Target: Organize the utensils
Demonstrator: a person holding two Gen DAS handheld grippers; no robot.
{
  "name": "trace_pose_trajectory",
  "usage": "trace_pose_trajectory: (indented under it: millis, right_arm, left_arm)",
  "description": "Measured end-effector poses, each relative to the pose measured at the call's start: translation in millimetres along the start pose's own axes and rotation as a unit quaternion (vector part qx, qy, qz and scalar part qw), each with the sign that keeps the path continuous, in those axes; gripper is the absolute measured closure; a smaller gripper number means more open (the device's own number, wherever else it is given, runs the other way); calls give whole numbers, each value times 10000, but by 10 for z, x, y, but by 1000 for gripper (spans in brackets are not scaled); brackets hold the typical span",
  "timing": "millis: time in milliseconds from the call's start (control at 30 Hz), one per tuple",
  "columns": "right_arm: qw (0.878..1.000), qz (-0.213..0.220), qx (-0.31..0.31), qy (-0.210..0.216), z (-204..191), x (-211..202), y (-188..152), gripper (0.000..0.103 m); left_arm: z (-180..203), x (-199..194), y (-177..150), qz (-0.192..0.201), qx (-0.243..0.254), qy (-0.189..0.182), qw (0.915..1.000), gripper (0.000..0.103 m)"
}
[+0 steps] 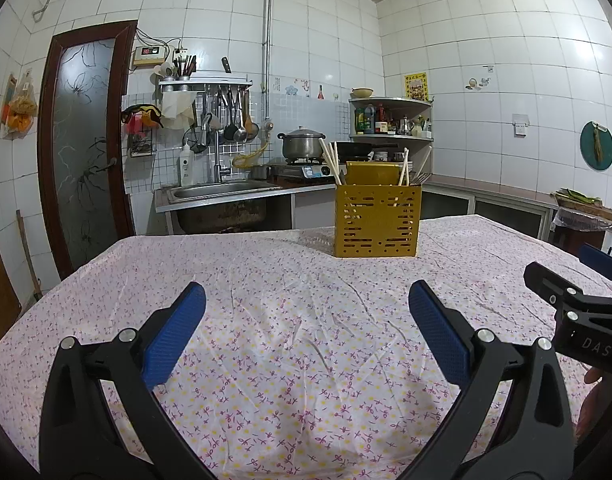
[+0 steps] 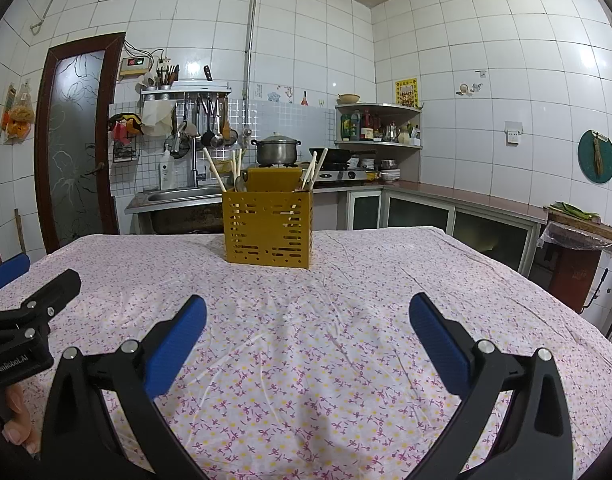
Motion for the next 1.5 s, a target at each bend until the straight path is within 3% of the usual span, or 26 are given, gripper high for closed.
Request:
trace_pose_trajectory:
  millis: [1300, 1500]
  right_arm:
    - [10000, -11, -15, -11, 1, 12, -13, 4]
    - [10000, -14, -12, -10, 0, 13, -12, 4]
  left_arm:
    - [19, 24, -39, 4, 81, -45, 10000, 5]
    - [-53, 96, -50, -173, -103, -35, 9998, 5]
Point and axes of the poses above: each gripper's, at about its wrist camera, not at the fingertips, and x roughly the way its jaws point, z to its right, y to its top, the point moved 1 cm from there along x, roughly the way its jaws point, and after that the axes turned 9 degrees about -z, right-handed, at the moved point
